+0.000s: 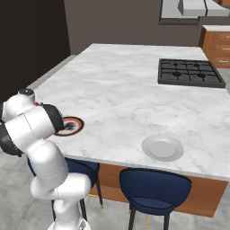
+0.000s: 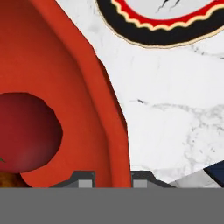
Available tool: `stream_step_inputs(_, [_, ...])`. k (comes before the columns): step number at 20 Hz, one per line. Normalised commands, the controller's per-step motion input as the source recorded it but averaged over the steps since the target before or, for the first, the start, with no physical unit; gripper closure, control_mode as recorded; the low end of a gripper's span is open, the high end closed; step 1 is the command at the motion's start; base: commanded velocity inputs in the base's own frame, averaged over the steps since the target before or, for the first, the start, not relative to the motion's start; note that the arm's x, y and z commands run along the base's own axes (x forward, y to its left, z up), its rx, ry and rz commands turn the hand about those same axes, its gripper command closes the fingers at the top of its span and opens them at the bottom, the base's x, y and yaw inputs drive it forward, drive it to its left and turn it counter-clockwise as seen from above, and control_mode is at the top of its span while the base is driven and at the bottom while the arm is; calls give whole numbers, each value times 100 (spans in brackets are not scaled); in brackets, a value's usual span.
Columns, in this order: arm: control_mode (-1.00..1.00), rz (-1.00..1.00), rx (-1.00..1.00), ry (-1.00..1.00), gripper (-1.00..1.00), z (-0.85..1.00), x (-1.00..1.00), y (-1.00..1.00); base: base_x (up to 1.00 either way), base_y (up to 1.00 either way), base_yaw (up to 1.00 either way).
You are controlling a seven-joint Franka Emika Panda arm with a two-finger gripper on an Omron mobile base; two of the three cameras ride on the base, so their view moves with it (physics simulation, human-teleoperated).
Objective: Pick the chicken drumstick and tomato from their plates and place them in the bowl. Then put the bowl in the fridge.
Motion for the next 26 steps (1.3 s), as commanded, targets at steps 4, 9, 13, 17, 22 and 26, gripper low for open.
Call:
stream_step_inputs(4, [-100,-17,18,0,100,32,-13,-47,0,0,0])
stream_step_inputs(9, [-100,-15,3,1,100,39,-6,-50,0,0,0])
stream_step_inputs(13, [-100,-13,0,10,100,41,-4,-54,0,0,0])
stream_step_inputs(17, [-100,-7,-3,13,100,39,-6,-55,0,0,0])
stream_step_inputs(22, [-100,-6,-1,16,100,35,-15,-61,0,0,0])
stream_step_inputs(26, [-100,-8,0,7,100,26,-25,-61,0,0,0])
